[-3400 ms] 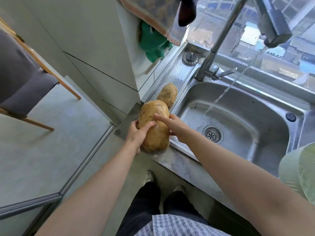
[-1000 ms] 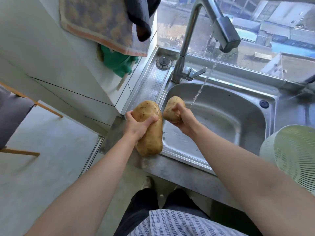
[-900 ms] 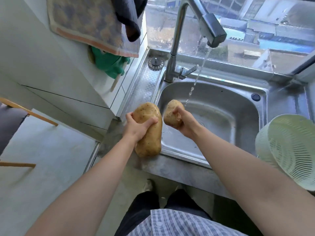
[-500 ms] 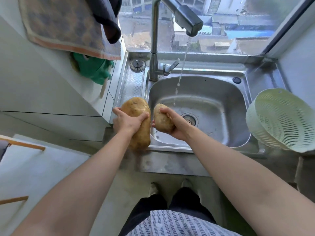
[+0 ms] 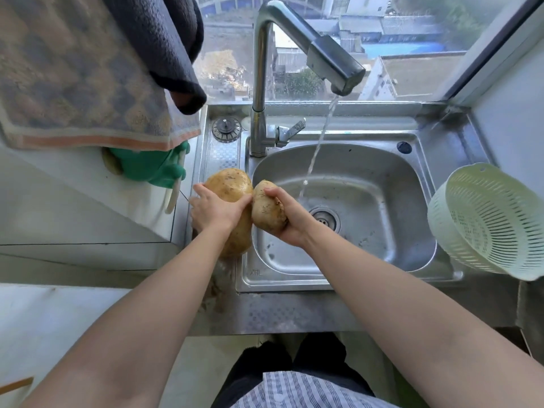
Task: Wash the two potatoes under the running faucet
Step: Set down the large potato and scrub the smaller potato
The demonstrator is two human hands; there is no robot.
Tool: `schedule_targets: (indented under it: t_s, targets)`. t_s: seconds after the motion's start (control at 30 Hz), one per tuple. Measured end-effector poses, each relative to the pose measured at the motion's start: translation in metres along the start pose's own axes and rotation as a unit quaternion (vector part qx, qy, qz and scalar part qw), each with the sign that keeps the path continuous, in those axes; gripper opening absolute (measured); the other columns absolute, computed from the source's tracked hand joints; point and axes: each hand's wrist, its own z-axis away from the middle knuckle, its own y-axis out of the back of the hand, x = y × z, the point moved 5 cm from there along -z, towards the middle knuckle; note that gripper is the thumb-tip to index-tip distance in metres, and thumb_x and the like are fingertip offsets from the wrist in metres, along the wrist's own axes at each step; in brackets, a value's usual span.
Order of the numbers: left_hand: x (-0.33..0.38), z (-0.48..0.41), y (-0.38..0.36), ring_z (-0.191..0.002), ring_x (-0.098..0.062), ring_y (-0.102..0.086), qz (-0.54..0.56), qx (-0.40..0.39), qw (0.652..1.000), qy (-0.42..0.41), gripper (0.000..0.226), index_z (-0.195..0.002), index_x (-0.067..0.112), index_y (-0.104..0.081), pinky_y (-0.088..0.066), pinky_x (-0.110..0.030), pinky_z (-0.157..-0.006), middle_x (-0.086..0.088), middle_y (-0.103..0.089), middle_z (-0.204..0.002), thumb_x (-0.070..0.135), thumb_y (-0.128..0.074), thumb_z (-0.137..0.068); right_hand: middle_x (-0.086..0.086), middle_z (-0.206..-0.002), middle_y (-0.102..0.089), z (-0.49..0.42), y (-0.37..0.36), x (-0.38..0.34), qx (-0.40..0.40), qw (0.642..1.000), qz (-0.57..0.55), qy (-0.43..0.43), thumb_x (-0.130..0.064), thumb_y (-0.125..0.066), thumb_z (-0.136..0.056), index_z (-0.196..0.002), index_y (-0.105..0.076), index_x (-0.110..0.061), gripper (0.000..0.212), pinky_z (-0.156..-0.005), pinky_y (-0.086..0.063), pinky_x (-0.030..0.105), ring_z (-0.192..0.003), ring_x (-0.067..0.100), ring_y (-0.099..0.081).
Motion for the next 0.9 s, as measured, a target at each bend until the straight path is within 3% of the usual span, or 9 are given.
schedule_targets:
  t_s: [0.17, 0.47, 0.6, 0.73, 0.83, 0.9]
  targets:
    - [-0.001, -0.009, -0.005, -0.132, -0.04, -0.045, -0.04, 0.008, 0.999, -0.027, 0.114, -0.15, 0.006, -0.025, -0.039, -0.046, -0.108, -0.026, -0.043, -0.143, 0.071, -0.073, -0.069, 0.007, -0.086, -0.07, -0.009, -0.002, 0.001, 0.026, 0.999, -0.031, -0.016, -0.031, -0.06, -0.093, -0.1, -0.063, -0.01, 0.023, -0.062, -0.06, 0.026, -0.077, 0.016, -0.067]
    - [-0.001, -0.005, -0.01, -0.14, -0.041, -0.024, -0.151, 0.015, 0.988, -0.032, 0.118, -0.157, 0.008, -0.012, -0.03, -0.053, -0.114, -0.028, -0.036, -0.146, 0.082, -0.054, -0.075, 0.008, -0.092, -0.07, -0.015, 0.002, -0.003, 0.026, 0.999, -0.015, -0.032, -0.032, -0.062, -0.091, -0.104, -0.063, -0.009, 0.027, -0.07, -0.058, 0.029, -0.082, 0.018, -0.068]
    - [0.007, -0.003, -0.003, -0.133, -0.042, -0.03, -0.153, 0.048, 0.986, -0.048, 0.102, -0.151, 0.002, -0.026, -0.03, -0.05, -0.111, -0.02, -0.026, -0.149, 0.071, -0.057, -0.083, 0.005, -0.087, -0.068, -0.012, 0.016, -0.006, 0.041, 0.998, 0.03, -0.024, -0.032, -0.061, -0.094, -0.104, -0.063, -0.011, 0.023, -0.077, -0.055, 0.033, -0.08, 0.017, -0.065]
    - [0.012, -0.003, -0.002, -0.134, -0.041, -0.031, -0.163, 0.04, 0.985, -0.029, 0.094, -0.151, -0.002, -0.023, -0.03, -0.049, -0.11, -0.022, -0.029, -0.149, 0.064, -0.052, -0.09, 0.004, -0.092, -0.068, -0.008, 0.043, -0.015, 0.102, 0.994, 0.033, -0.01, -0.043, -0.062, -0.093, -0.111, -0.062, -0.014, 0.034, -0.066, -0.055, 0.03, -0.081, 0.016, -0.066]
    - [0.023, 0.007, -0.006, -0.134, -0.039, -0.032, -0.146, 0.078, 0.985, -0.039, 0.084, -0.152, -0.002, -0.022, -0.028, -0.047, -0.111, -0.021, -0.03, -0.148, 0.051, -0.052, -0.094, 0.001, -0.085, -0.071, -0.006, 0.058, -0.03, 0.125, 0.992, 0.013, 0.005, -0.055, -0.057, -0.093, -0.1, -0.066, -0.016, 0.04, -0.059, -0.055, 0.026, -0.072, 0.012, -0.068]
    - [0.039, 0.017, -0.013, -0.133, -0.038, -0.032, -0.102, 0.116, 0.984, -0.087, 0.068, -0.149, 0.001, -0.03, -0.027, -0.046, -0.111, -0.021, -0.033, -0.146, 0.038, -0.051, -0.096, -0.002, -0.073, -0.073, -0.007, 0.065, -0.042, 0.128, 0.992, 0.002, 0.017, -0.059, -0.047, -0.096, -0.093, -0.067, -0.018, 0.046, -0.057, -0.055, 0.025, -0.063, 0.01, -0.07]
